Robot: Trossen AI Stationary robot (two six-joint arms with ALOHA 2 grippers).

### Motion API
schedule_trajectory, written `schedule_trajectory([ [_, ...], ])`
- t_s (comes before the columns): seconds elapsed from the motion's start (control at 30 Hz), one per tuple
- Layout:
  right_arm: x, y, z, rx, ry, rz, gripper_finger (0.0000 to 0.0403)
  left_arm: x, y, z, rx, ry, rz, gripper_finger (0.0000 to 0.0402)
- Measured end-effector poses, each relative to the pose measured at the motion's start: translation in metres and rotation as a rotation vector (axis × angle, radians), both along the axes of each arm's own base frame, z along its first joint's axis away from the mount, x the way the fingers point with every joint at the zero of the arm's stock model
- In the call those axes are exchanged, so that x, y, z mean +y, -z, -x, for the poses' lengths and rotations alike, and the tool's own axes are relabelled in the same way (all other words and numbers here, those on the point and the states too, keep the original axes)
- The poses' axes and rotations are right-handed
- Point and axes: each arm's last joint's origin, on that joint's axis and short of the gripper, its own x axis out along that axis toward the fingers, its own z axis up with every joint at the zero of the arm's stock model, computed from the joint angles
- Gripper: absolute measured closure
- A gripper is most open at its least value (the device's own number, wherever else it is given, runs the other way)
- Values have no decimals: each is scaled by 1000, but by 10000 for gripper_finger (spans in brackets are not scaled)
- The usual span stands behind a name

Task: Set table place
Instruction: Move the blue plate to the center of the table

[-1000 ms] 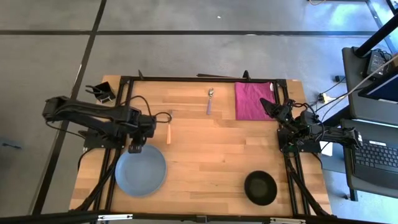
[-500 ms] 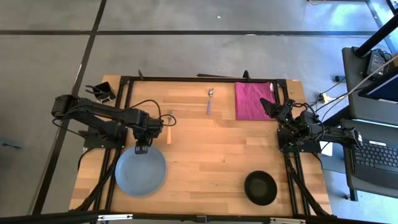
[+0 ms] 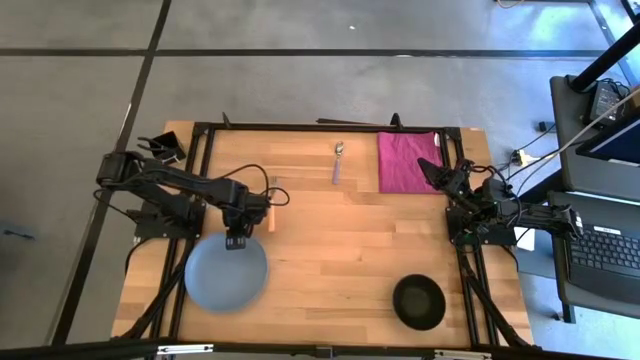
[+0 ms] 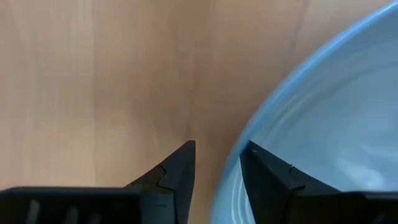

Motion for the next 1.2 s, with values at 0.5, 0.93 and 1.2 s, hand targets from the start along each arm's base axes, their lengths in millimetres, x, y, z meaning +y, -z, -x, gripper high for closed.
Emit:
schedule_trajectory([
  [0.5,0,0,0,-1,0,0,324,-5,-64,-27,-3,-55,51,398],
  [0.93,0,0,0,0,1,1,324,26,-157,-107,-340,-113,-202,400],
  [1.2,0,0,0,-2,-1,-1,324,60,-114,-175,-284,-59,-183,401],
])
